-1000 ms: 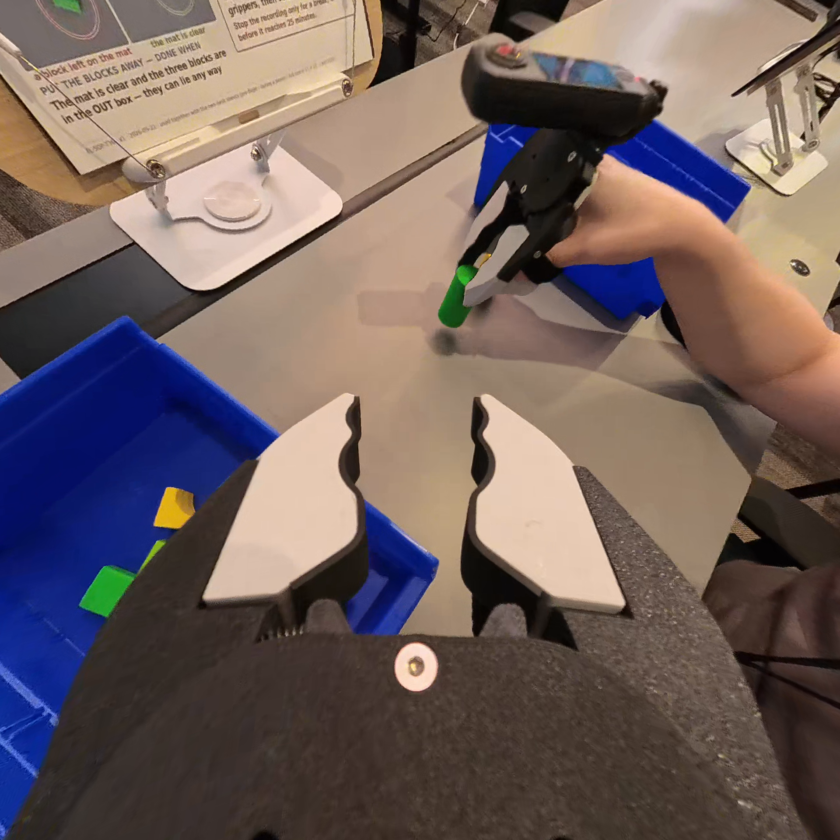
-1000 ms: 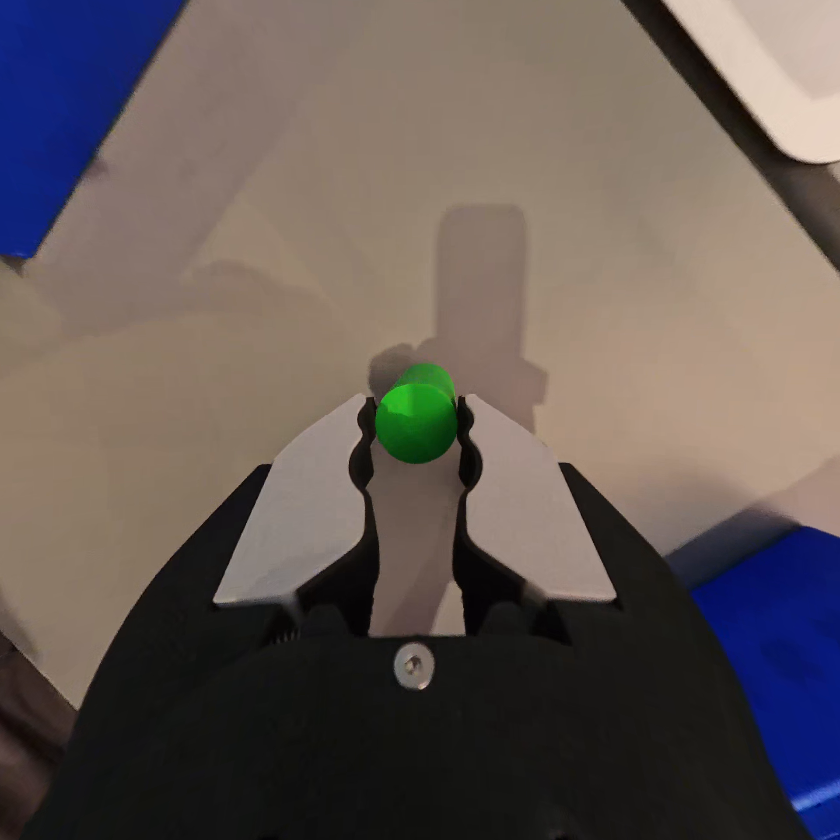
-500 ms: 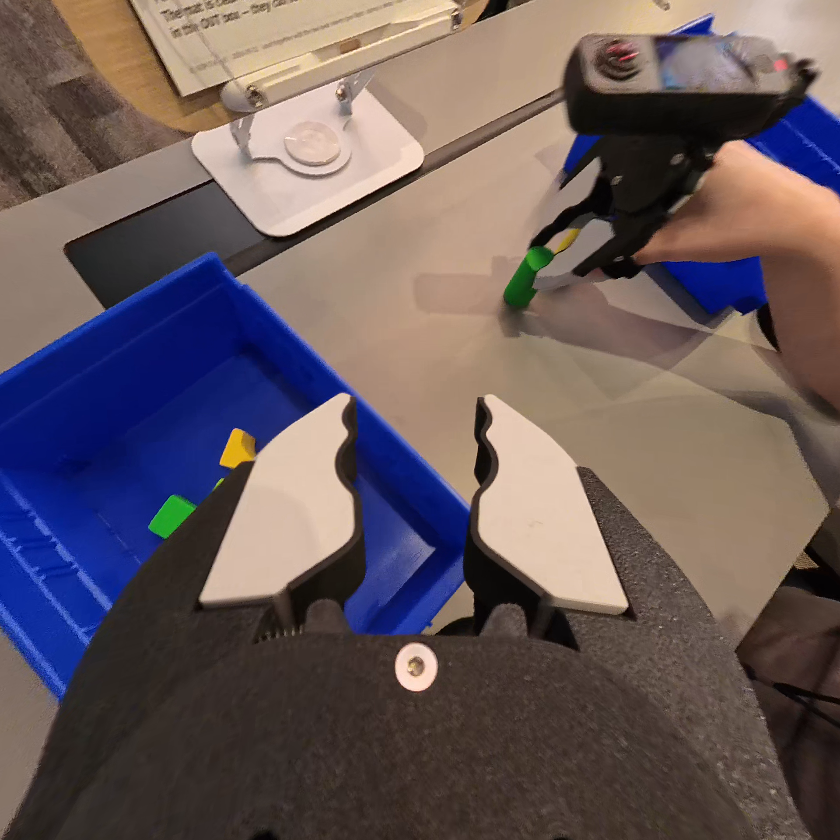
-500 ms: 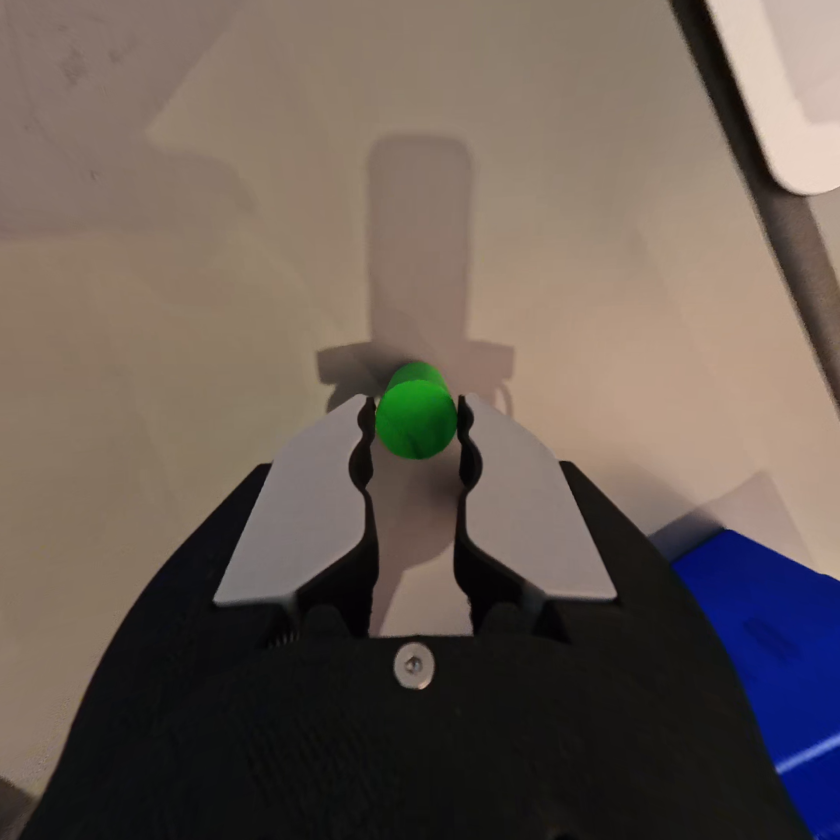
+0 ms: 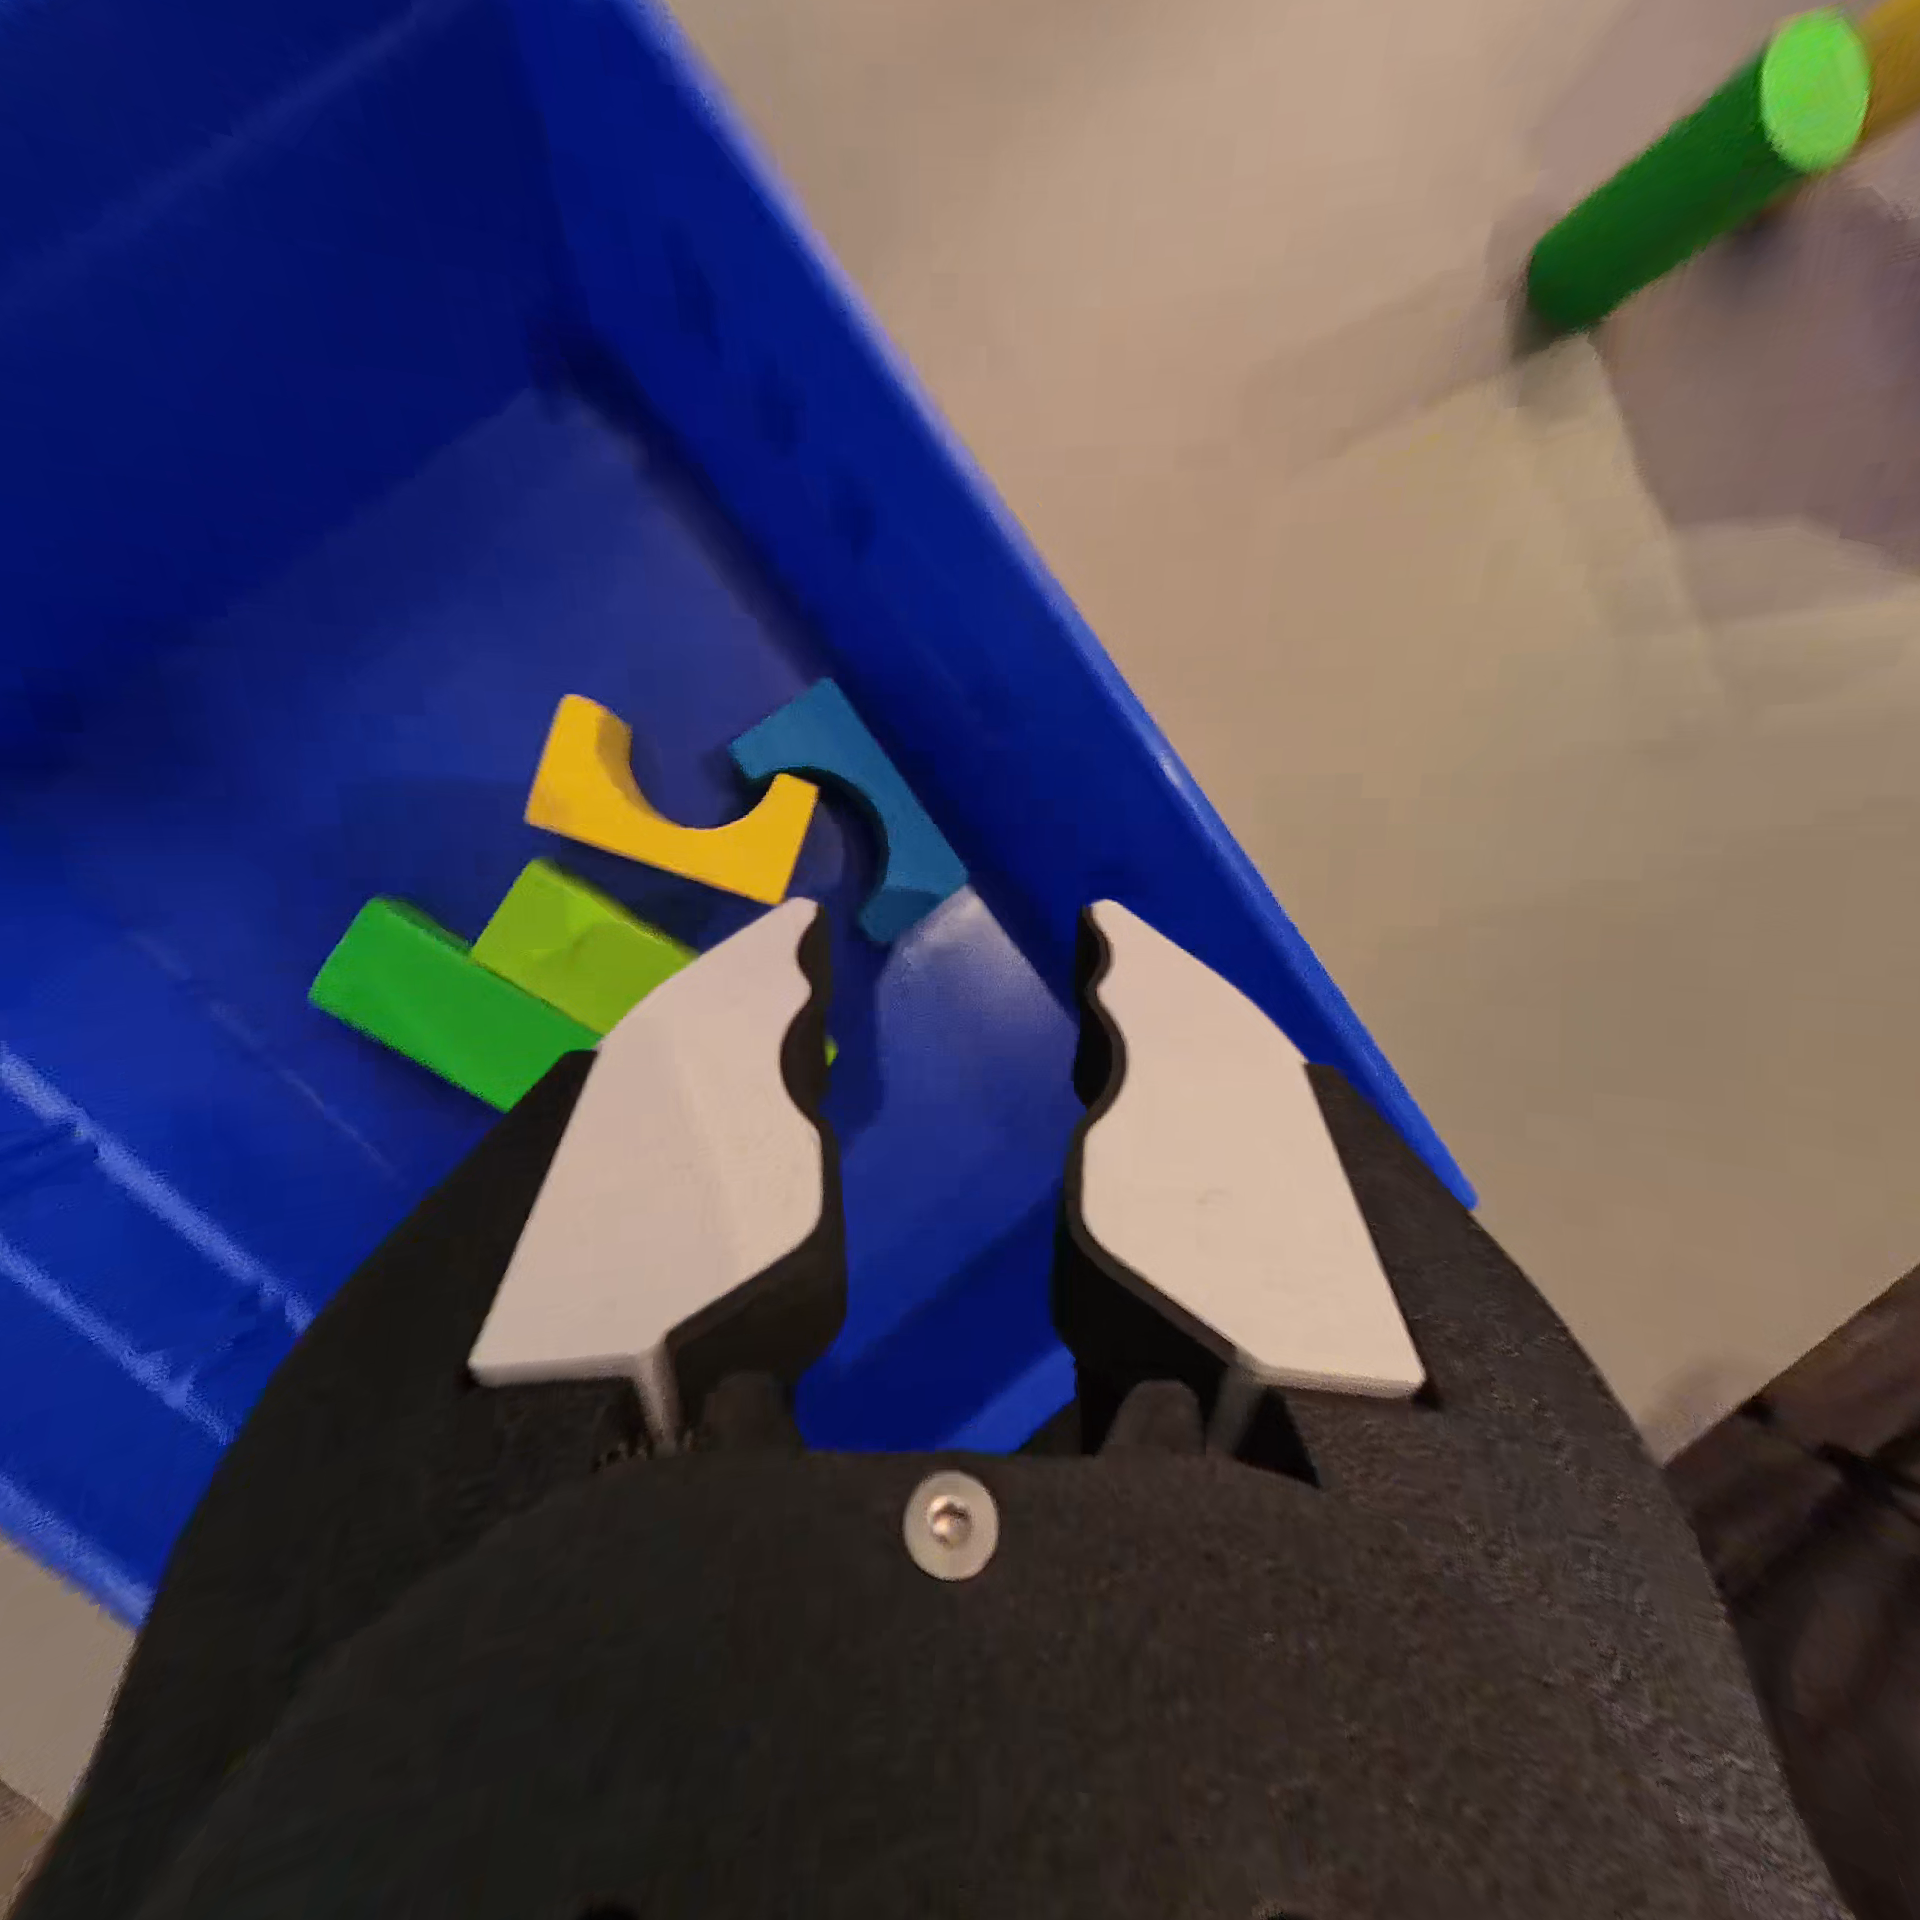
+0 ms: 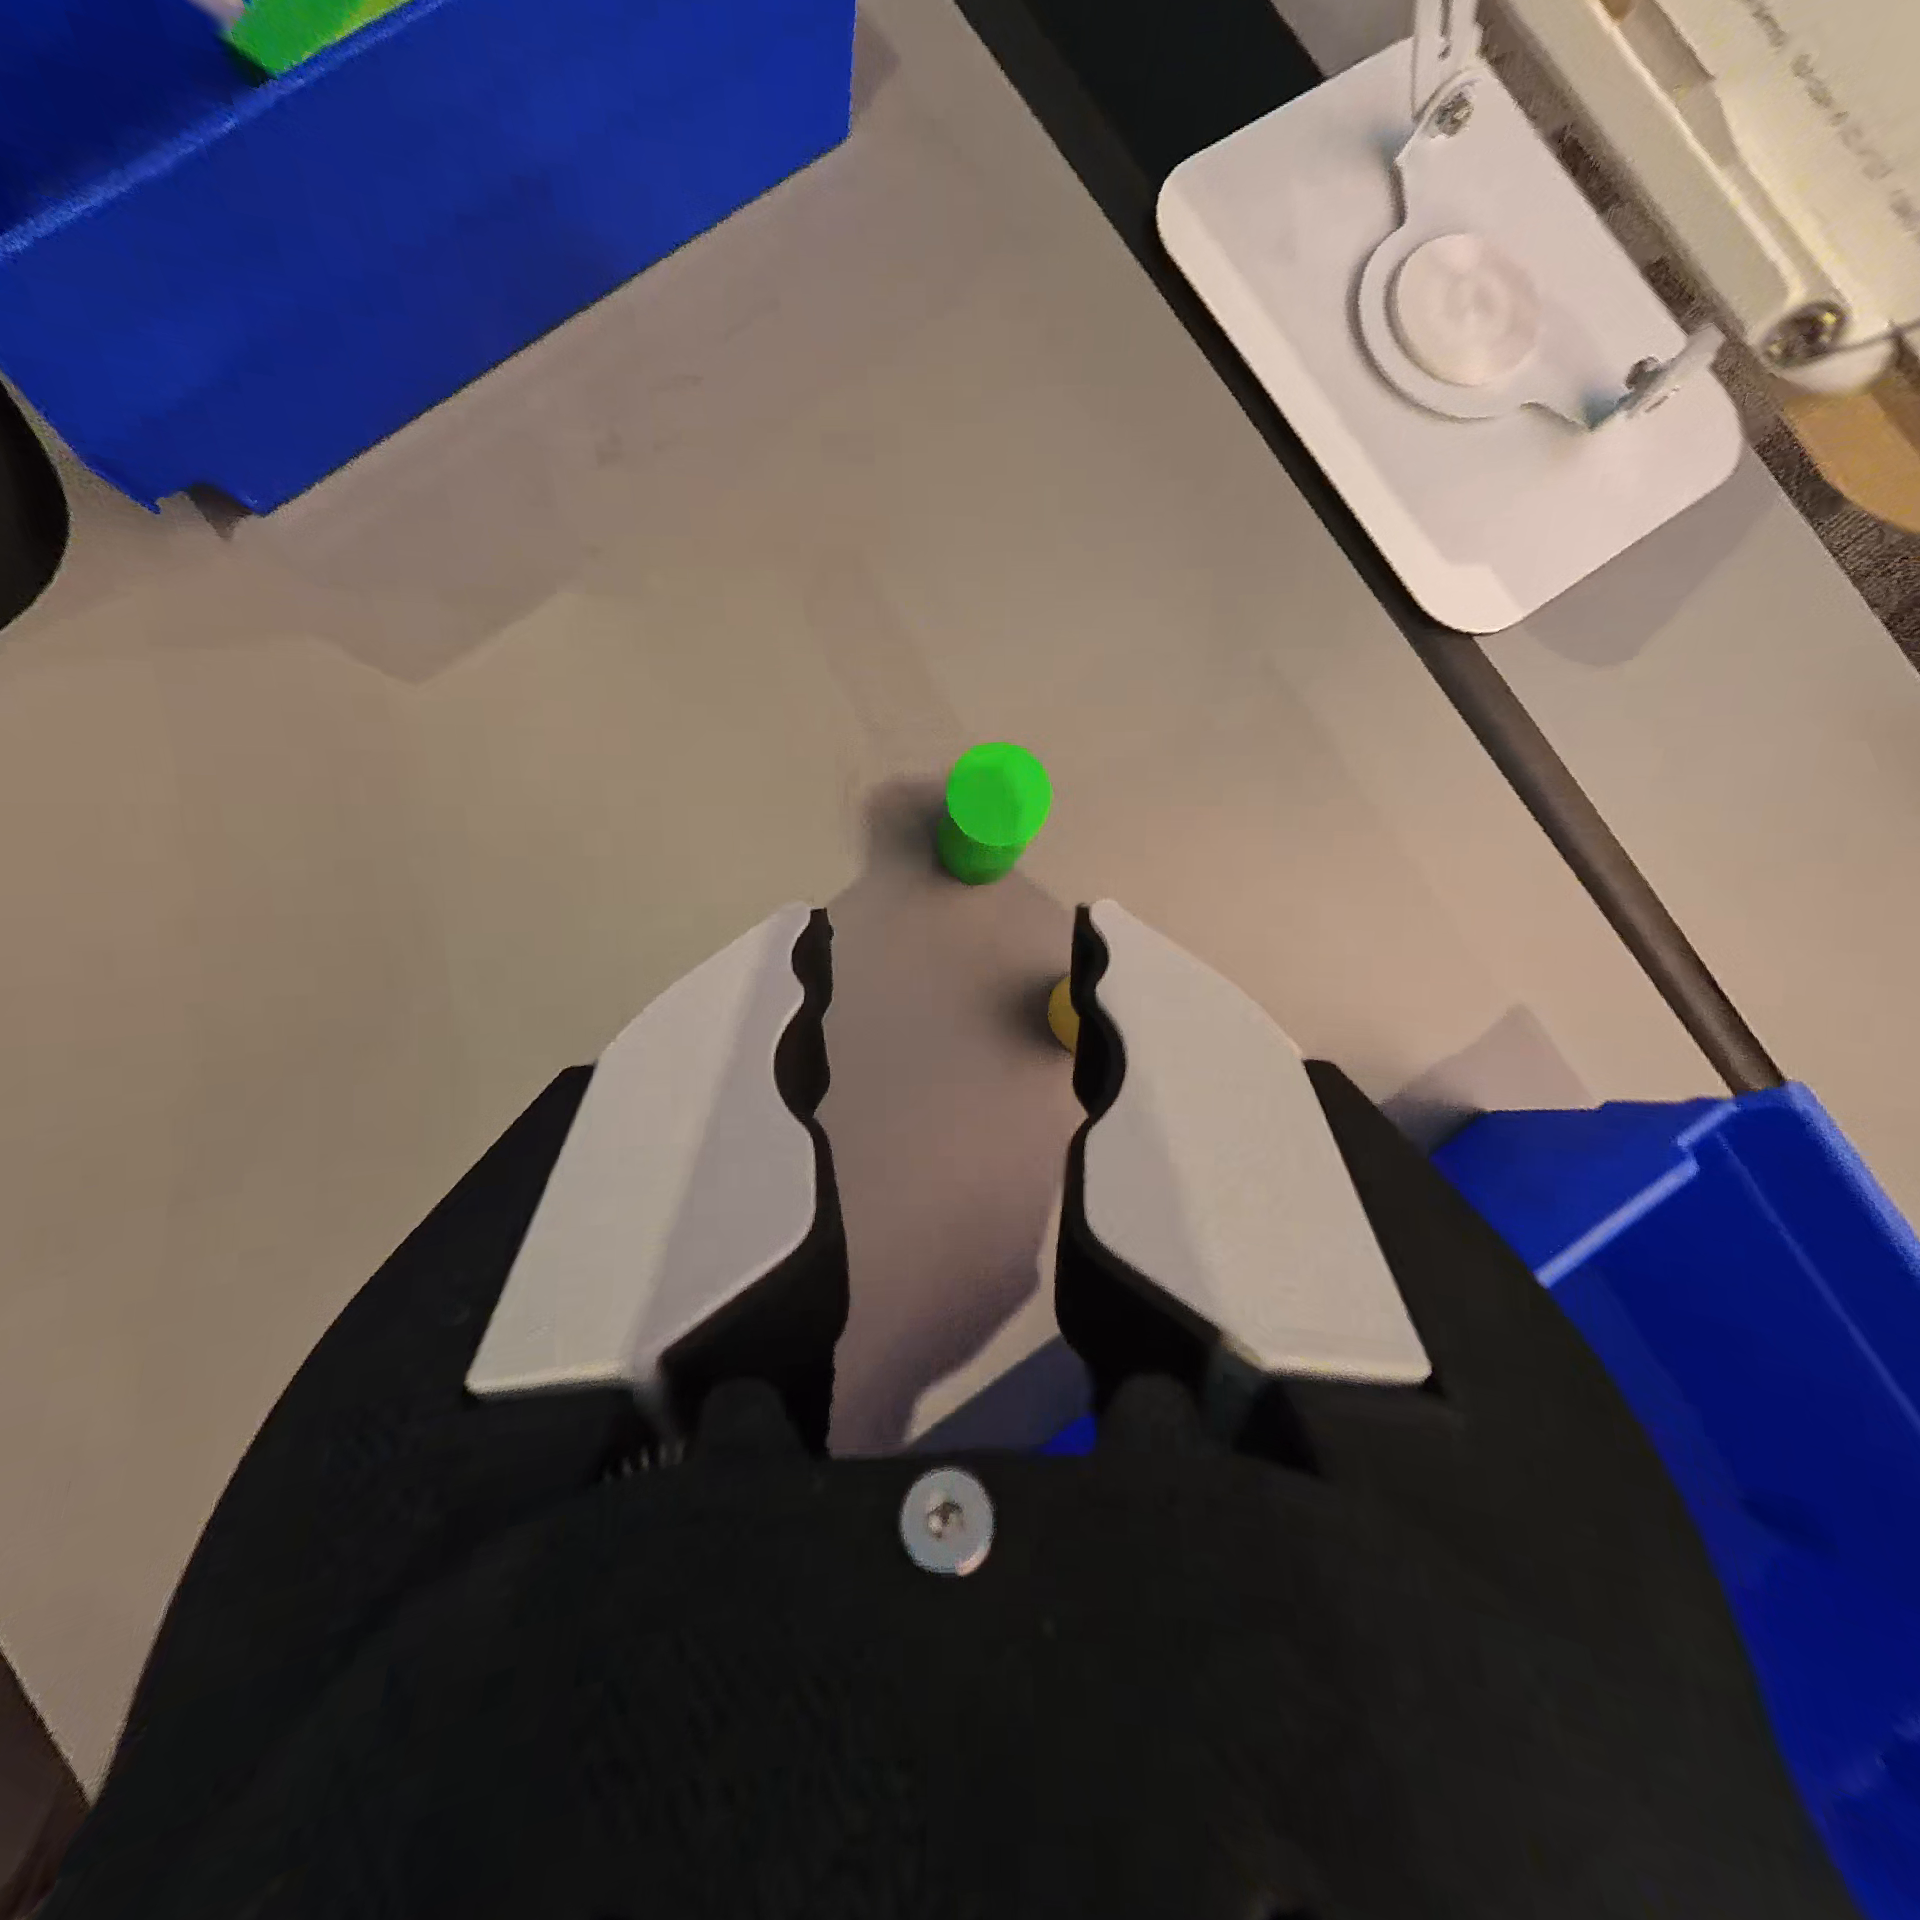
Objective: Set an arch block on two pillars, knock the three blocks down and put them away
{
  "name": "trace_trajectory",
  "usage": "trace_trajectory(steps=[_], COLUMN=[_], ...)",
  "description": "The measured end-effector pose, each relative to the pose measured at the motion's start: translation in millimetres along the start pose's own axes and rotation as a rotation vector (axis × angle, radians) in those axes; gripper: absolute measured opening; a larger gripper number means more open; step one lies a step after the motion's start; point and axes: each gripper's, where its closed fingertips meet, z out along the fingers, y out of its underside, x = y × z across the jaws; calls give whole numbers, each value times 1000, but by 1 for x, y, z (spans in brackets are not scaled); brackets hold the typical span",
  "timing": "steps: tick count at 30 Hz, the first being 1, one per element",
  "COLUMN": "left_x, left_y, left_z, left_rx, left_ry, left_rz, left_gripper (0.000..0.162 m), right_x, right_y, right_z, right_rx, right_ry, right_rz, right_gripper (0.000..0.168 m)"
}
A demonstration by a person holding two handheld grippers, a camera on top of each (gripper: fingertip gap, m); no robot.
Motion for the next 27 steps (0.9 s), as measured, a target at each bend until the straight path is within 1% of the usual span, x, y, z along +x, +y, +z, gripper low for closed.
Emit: trace_trajectory(steps=[1,4,6,9,13,21,27], left_x=[3,-6,-4,-5,-10,-19,-25], left_y=[1,10,17,19,16,10,18], left_z=[7,24,32,40,48,57,52], left_rx=[-21,-99,-146,-163,-166,-166,-219], left_ry=[-1,-90,-73,-73,-121,-187,-233], left_rz=[62,185,205,216,263,220,186], left_gripper=[39,39,41,42,42,36,36], right_x=[5,23,32,45,56,62,64], right_y=[3,16,20,30,40,44,47], right_z=[-2,-4,-5,-2,3,5,6], right_rx=[16,4,21,-1,-38,-41,-51], right_ry=[-2,-9,-12,8,40,34,41], right_rz=[16,71,102,117,115,132,127], right_gripper=[45,46,46,46,46,46,46])
